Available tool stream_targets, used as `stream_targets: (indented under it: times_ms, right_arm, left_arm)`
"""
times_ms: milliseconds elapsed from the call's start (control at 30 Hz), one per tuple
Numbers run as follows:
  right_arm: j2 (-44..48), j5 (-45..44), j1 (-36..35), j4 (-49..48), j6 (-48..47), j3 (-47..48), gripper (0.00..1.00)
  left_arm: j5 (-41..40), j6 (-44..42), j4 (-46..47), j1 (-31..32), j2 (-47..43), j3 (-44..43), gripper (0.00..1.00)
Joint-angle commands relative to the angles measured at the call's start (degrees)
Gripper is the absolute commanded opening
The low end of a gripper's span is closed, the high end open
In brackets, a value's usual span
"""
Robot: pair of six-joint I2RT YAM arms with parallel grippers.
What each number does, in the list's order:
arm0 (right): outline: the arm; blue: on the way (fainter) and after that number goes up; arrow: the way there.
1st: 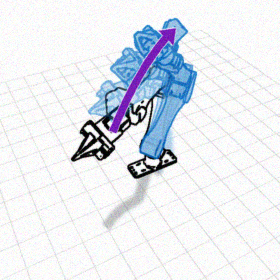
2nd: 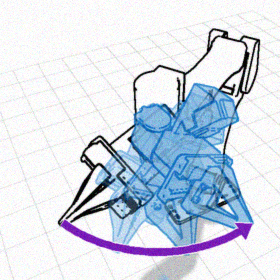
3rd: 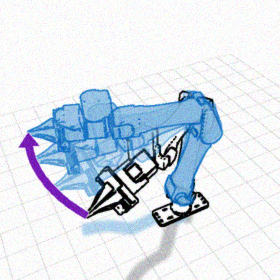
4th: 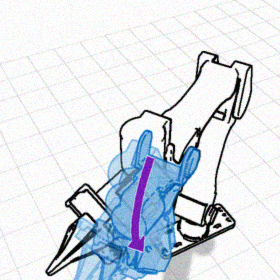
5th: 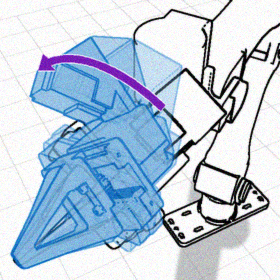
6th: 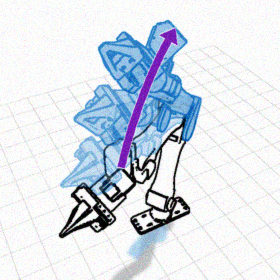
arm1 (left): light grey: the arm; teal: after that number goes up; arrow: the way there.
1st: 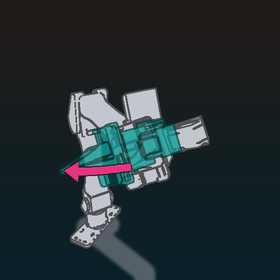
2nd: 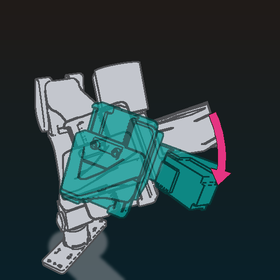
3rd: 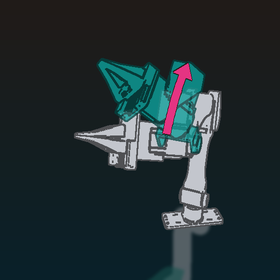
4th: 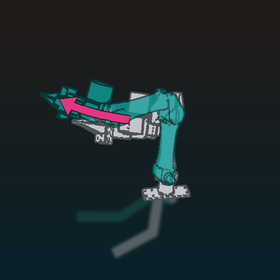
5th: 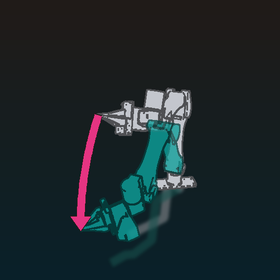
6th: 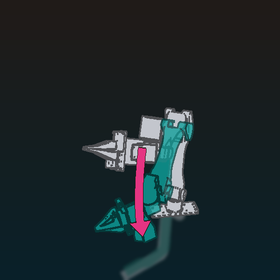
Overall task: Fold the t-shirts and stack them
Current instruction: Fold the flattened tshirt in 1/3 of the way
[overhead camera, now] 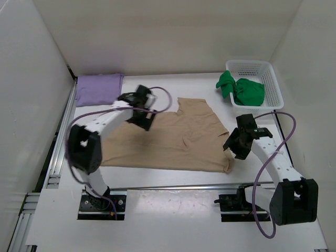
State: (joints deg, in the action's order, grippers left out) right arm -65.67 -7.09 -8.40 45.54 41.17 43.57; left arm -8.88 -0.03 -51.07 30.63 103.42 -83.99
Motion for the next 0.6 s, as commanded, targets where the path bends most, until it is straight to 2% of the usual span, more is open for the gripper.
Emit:
stream_targets:
  times_ms: [0,33,67,133,167,200,333,567]
  right_arm:
    - [3.4,-5.3,-1.3,8.3,1.7,-1.4,0.64]
    - [4.2,-5.3,-1.4,8.3,2.5,-3.0,0.61]
    - [5.8,-4.5,-2.0,8.3,3.9,-6.1,0.55]
    - [7.1,-3.0,-2.6,6.9,4.5,-8.9,0.36]
    - [7.7,-1.0,-2.6,4.8,4.5,-10.2,0.34]
    - [7.7,-0.5,-2.6,3.8,4.5,-10.3,0.34]
    - [6.4,0.8,-3.1,1.0,4.5,-10.3,0.34]
    - [5.2,1.5,-4.9,1.0,4.6,-10.3,0.35]
  left_arm:
    - [-6.0,0.0,-3.2,-11.7,-13.0,12.8,1.0]
    - [-6.7,0.0,-3.2,-14.3,-15.0,19.3,1.0]
    - [-8.1,0.0,-3.2,-16.6,-17.0,22.3,1.0]
    - [-8.8,0.0,-3.2,-23.8,-21.9,29.2,1.0]
    - [-8.8,0.0,-3.2,-26.0,-23.3,31.1,1.0]
    - [-8.8,0.0,-3.2,-30.3,-25.4,33.0,1.0]
    - [-6.0,0.0,-0.1,-37.6,-27.7,40.5,1.0]
    - [-5.4,0.0,5.9,-42.5,-23.4,42.5,1.0]
